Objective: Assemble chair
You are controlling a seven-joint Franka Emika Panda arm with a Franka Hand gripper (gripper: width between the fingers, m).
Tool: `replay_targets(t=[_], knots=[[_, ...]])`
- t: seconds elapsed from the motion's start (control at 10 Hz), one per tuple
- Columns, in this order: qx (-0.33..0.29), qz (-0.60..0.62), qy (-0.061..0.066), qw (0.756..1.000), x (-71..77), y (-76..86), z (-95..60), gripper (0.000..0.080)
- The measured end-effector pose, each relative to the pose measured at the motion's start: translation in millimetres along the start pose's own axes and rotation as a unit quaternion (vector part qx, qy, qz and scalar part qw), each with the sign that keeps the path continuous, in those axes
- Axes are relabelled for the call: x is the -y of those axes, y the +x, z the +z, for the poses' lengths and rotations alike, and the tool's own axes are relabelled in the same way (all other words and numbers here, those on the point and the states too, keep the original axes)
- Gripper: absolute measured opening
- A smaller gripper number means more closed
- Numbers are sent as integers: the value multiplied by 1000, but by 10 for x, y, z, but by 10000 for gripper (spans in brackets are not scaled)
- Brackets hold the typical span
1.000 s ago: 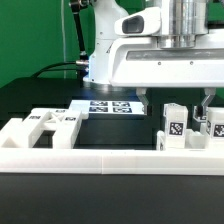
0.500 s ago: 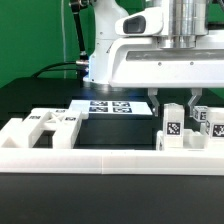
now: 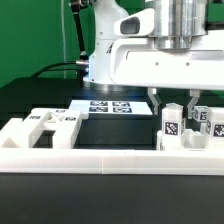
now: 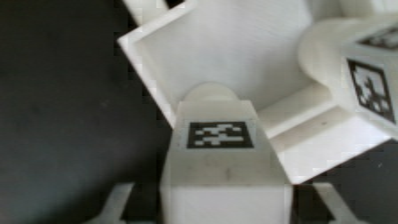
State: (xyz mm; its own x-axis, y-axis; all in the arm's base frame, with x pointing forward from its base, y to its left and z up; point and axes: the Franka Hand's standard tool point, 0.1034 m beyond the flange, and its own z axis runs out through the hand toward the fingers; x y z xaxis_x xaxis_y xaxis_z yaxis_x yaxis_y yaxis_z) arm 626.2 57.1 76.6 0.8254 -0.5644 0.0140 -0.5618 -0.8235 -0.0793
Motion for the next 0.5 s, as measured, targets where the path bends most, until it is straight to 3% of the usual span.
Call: replay_targets(t=[0.2, 0.5], knots=[[1, 96, 0, 995, 13, -20, 6, 291], [2, 250, 2, 968, 29, -34, 9, 291]])
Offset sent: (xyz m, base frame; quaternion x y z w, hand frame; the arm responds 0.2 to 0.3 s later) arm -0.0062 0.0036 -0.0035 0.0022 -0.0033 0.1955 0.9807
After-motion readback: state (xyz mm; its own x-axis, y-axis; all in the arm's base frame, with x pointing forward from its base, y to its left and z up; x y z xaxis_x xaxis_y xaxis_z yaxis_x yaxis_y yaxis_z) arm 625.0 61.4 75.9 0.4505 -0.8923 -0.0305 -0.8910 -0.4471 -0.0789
